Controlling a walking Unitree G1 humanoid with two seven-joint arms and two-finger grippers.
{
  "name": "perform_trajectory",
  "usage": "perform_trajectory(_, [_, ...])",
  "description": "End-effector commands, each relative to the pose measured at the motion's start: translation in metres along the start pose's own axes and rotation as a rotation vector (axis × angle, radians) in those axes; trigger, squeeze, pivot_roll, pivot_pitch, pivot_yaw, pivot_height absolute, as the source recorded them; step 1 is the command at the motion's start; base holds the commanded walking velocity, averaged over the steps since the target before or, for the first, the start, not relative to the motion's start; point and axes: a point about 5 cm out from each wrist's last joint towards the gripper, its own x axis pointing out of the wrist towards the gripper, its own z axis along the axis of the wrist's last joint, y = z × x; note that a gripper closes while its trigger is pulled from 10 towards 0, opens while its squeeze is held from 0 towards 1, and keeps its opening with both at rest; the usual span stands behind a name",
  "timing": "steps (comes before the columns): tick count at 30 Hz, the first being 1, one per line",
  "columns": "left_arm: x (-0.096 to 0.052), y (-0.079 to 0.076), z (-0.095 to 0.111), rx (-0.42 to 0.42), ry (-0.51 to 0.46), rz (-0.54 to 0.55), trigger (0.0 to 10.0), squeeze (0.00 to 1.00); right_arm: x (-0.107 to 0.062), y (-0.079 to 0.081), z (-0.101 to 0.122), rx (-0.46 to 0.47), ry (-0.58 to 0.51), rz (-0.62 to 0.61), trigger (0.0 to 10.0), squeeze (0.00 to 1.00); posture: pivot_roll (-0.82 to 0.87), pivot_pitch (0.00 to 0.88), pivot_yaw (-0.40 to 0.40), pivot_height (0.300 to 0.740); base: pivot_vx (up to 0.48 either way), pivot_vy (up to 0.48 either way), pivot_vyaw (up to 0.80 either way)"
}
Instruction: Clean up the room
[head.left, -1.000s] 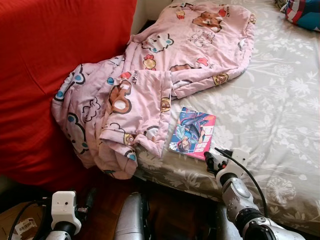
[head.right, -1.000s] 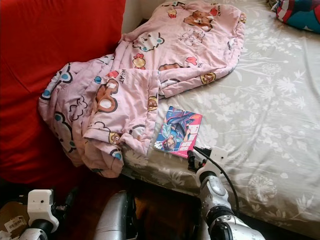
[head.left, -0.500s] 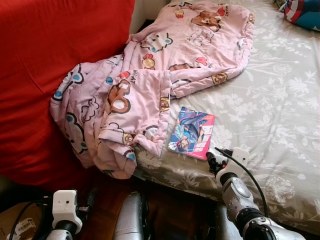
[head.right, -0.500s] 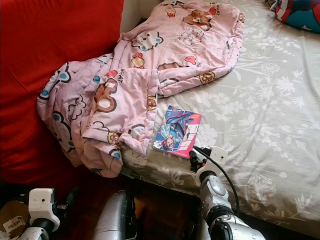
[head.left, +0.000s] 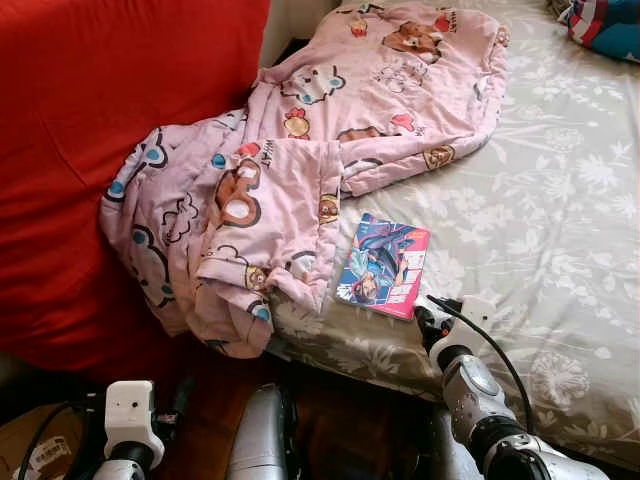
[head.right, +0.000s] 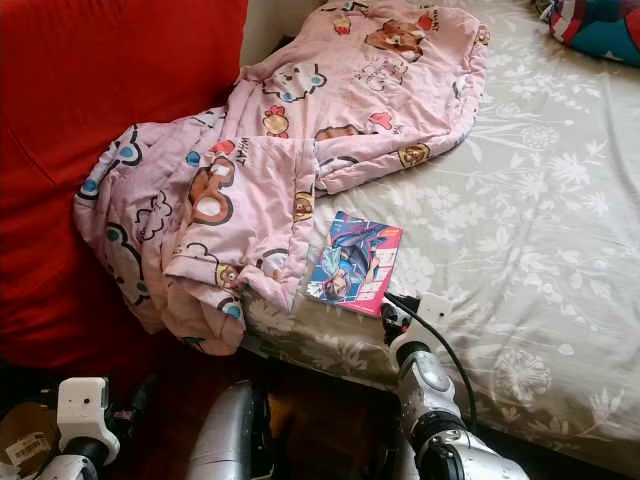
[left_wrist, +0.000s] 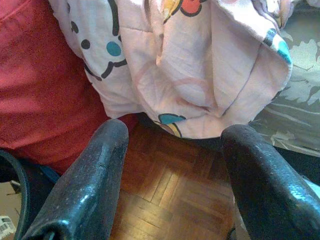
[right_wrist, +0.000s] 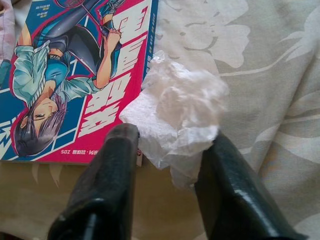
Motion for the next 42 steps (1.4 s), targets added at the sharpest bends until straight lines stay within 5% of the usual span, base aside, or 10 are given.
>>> perform_trajectory(1, [-0.006,0.004,-0.004,-0.002,0.022,0.012,10.0,0.0,-0.002,0.002,-0.008,0.016,0.03,0.002,0.0,0.0,0.28,0.217,0.088,0.598,0.0,0.0,0.0])
perform_trajectory(32, [0.001,-0.003,-0.002,-0.018,0.018,0.021,10.0,0.0,-0.005,-0.01,-0.01,0.007,0.027,-0.047,0.0,0.0,0.26,0.19,0.07,0.598,0.0,0.0,0.0])
perform_trajectory(36, [0.016,-0.017,-0.002,-0.052,0.008,0.023,10.0,0.0,-0.005,-0.024,0.011,-0.032,-0.072,-0.067,0.0,0.0,0.21,0.137,0.038,0.598,0.0,0.0,0.0])
perform_trajectory(42, [0.027,-0.018,-0.004,-0.066,0.021,0.034,10.0,0.0,-0.005,-0.027,0.028,-0.07,-0.184,-0.055,0.0,0.0,0.17,0.078,0.02,0.598,0.0,0.0,0.0])
